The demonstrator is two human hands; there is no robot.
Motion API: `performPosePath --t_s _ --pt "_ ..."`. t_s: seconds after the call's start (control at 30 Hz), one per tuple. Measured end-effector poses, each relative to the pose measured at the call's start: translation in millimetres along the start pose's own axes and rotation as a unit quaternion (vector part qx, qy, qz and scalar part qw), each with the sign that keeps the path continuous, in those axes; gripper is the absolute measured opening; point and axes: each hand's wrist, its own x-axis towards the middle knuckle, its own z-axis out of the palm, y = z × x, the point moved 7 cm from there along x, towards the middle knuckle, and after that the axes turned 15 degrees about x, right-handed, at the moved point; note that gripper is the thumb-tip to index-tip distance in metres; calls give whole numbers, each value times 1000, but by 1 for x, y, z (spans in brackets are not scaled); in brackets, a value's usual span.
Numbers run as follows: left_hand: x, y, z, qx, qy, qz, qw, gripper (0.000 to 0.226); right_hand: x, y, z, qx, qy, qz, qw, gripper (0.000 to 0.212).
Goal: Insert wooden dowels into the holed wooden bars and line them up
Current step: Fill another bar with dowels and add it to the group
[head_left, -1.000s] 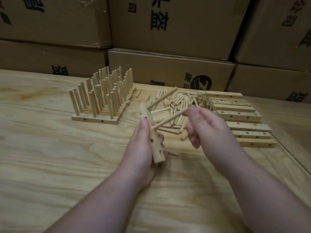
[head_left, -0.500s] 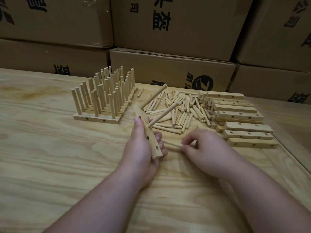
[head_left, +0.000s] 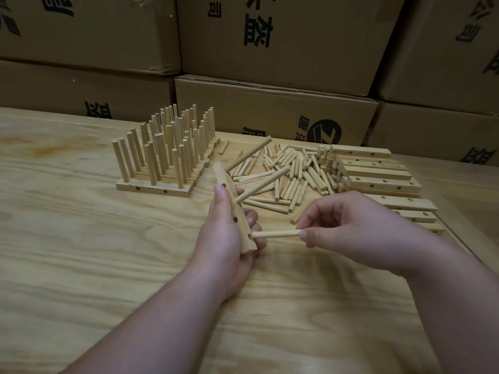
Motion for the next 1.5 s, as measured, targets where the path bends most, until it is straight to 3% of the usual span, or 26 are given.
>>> performPosePath --t_s 0.37,0.63,1.27,1.5 --pt "0 -1 -1 7 -2 3 1000 48 -1 -13 2 26 24 -62 997 9" --pt "2 -2 -2 -1 -3 0 1000 48 1 -10 10 20 26 -40 999 2" --pt "2 0 -3 2 0 21 1000 48 1 -10 10 -7 49 -28 998 10" --pt "-5 2 9 46 -60 51 996 25 4 -2 -20 192 193 -84 959 8"
